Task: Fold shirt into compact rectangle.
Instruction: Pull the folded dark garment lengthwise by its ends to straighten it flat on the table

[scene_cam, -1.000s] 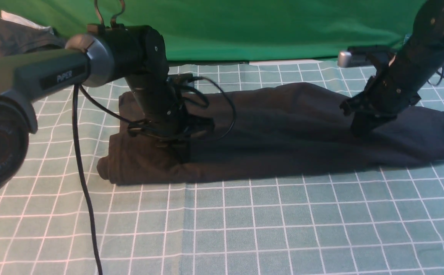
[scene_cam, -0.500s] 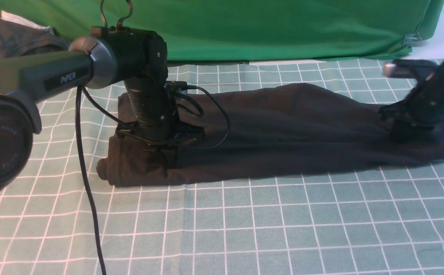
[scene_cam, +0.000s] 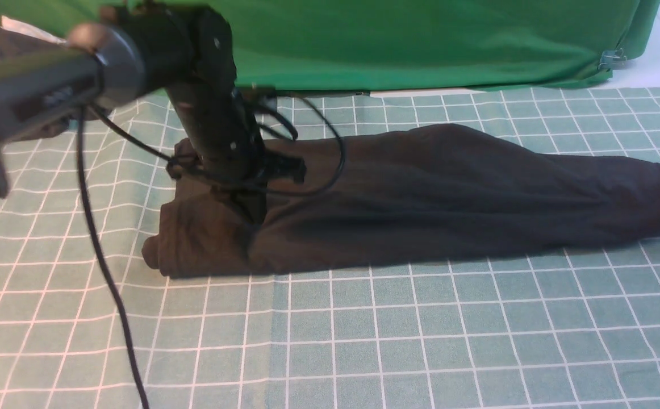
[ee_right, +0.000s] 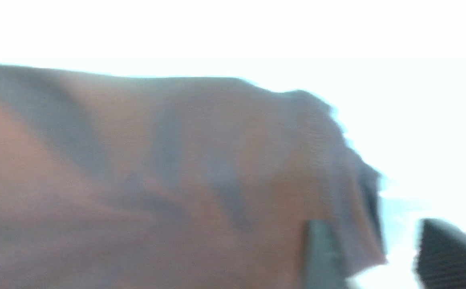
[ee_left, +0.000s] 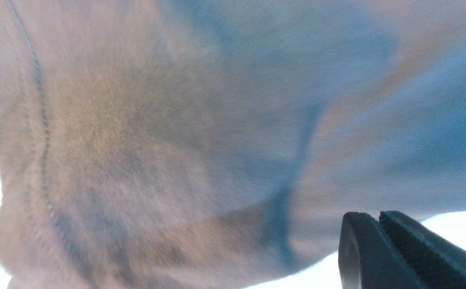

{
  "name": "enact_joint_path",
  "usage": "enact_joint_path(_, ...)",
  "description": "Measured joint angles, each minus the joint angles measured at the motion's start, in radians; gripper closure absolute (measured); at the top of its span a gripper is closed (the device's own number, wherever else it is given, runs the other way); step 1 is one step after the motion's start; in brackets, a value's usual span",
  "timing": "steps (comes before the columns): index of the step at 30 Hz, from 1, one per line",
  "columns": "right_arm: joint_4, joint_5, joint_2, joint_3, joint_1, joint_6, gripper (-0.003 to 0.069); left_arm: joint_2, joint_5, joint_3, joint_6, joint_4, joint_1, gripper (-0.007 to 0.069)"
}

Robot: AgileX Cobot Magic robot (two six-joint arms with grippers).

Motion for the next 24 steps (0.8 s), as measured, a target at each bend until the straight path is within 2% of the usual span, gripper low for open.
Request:
enact_joint_path(1, 0.000, 0.001, 0.011, 0.000, -0.003, 0.001, 0.0148, -0.022, -0.003, 0.000, 0.002, -0.003, 0.000, 0.0617)
enact_joint_path(2, 0.000, 0.001, 0.014, 0.000, -0.003, 0.001, 0.0137, -0.026, -0.003, 0.000, 0.002, -0.003, 0.000, 0.0617)
enact_joint_path(3, 0.001, -0.001, 0.047, 0.000, -0.003, 0.001, 0.0060, -0.066, -0.003, 0.000, 0.006, -0.006, 0.000, 0.0617)
enact_joint_path(5, 0.006, -0.002, 0.081, 0.000, -0.002, 0.002, 0.0032, -0.101, -0.003, 0.000, 0.009, -0.007, 0.000, 0.0617)
enact_joint_path(7, 0.011, -0.003, 0.127, 0.000, -0.002, 0.002, 0.0030, -0.149, 0.000, 0.000, 0.012, -0.007, 0.000, 0.0617)
enact_joint_path(11, 0.011, -0.002, 0.187, 0.000, -0.002, 0.002, 0.0072, -0.212, 0.008, 0.000, 0.016, -0.007, 0.000, 0.0617)
enact_joint_path(13, 0.007, -0.009, 0.199, -0.004, 0.002, -0.012, 0.0148, -0.259, 0.009, 0.000, 0.017, -0.007, 0.000, 0.0617)
enact_joint_path(14, 0.008, -0.012, 0.199, -0.004, 0.006, -0.024, 0.0208, -0.273, 0.009, 0.000, 0.019, -0.007, 0.000, 0.0617)
enact_joint_path(15, 0.008, -0.014, 0.199, -0.005, 0.011, -0.046, 0.0291, -0.297, 0.009, 0.000, 0.022, -0.007, 0.000, 0.0617)
enact_joint_path(17, 0.013, -0.009, 0.200, -0.015, 0.021, -0.078, 0.0513, -0.329, 0.010, 0.000, 0.028, -0.006, 0.000, 0.0617)
enact_joint_path(18, 0.015, -0.002, 0.200, -0.023, 0.024, -0.088, 0.0564, -0.340, 0.010, 0.000, 0.030, -0.005, 0.000, 0.0617)
enact_joint_path(21, 0.009, 0.029, 0.200, -0.053, 0.026, -0.094, 0.0610, -0.360, 0.013, 0.000, 0.032, 0.003, 0.000, 0.0617)
enact_joint_path(24, -0.015, 0.075, 0.189, -0.090, 0.010, -0.059, 0.0620, -0.377, 0.028, 0.000, 0.032, 0.016, 0.000, 0.0617)
